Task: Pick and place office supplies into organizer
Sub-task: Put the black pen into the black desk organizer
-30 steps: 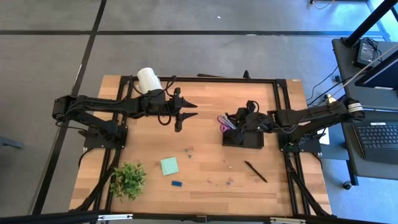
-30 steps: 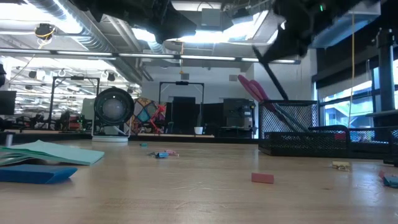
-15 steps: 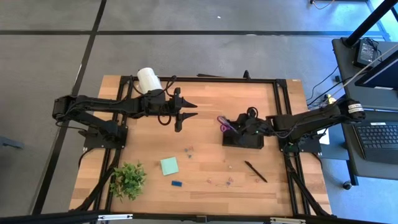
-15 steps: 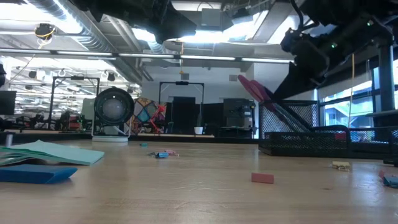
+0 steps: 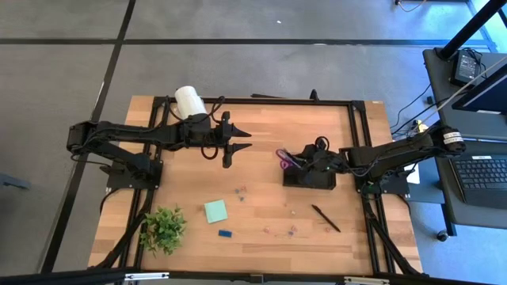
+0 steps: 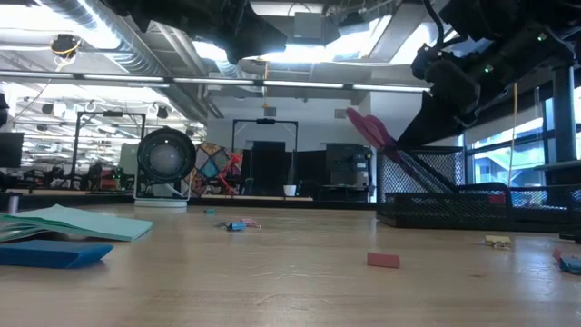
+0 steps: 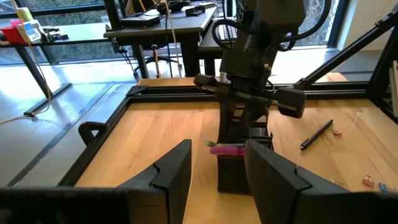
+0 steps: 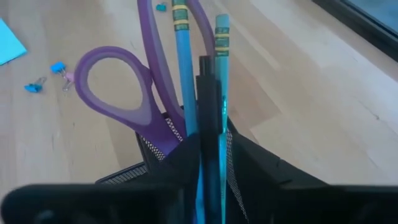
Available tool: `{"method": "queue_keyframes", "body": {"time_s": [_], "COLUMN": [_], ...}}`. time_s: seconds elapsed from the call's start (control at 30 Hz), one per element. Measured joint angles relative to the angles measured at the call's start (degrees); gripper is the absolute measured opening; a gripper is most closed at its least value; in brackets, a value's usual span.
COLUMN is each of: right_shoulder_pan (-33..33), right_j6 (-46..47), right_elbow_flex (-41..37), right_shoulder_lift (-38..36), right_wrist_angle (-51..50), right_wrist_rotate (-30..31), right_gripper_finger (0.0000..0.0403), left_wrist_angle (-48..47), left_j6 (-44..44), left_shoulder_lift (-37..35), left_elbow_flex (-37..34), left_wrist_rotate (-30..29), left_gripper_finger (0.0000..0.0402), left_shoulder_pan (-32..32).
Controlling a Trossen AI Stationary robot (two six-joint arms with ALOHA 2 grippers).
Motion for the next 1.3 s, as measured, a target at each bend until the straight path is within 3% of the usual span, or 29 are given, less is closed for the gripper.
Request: {"method": "queue_keyframes", "body": {"time_s": [0.23, 0.43, 0.67, 0.87, 1.07, 1.17, 1.3], "right_shoulder_pan": [0.0, 0.0, 1.64, 8.69, 13.38, 15.81, 18.03], "right_j6": [0.46, 6.14, 23.76, 23.82, 41.86, 46.25, 48.69], "right_elbow_flex": [3.11, 12.56, 22.8, 23.28, 23.28, 23.28, 23.28], "right_shoulder_lift": [0.07, 0.04, -0.02, 0.0, 1.43, 4.4, 9.66], "right_wrist_angle": [-4.15, -18.73, -35.02, -31.34, -42.56, -46.65, -45.04], "right_wrist_rotate": [-0.22, -0.61, -17.27, -18.6, -18.43, -18.96, -20.48], "right_gripper_finger": [0.0156, 0.0185, 0.0188, 0.0188, 0.0188, 0.0188, 0.0188], "left_wrist_angle": [0.01, 0.01, 0.0, 0.02, 0.0, 0.0, 0.01], "left_j6": [0.06, 0.09, 0.15, 0.17, 0.38, 1.68, 1.68], "left_shoulder_lift": [-0.01, -0.02, -0.02, -0.02, -0.02, -0.01, -0.02], "left_elbow_flex": [0.0, 0.0, 0.0, 0.0, 0.0, 0.0, 0.0], "left_wrist_rotate": [0.0, 0.0, 0.0, 0.0, 0.0, -0.01, 0.0], "left_gripper_finger": [0.0143, 0.0143, 0.0143, 0.0143, 0.0143, 0.0143, 0.0143], "left_shoulder_pan": [0.0, 0.0, 0.0, 0.0, 0.0, 0.0, 0.2]}}
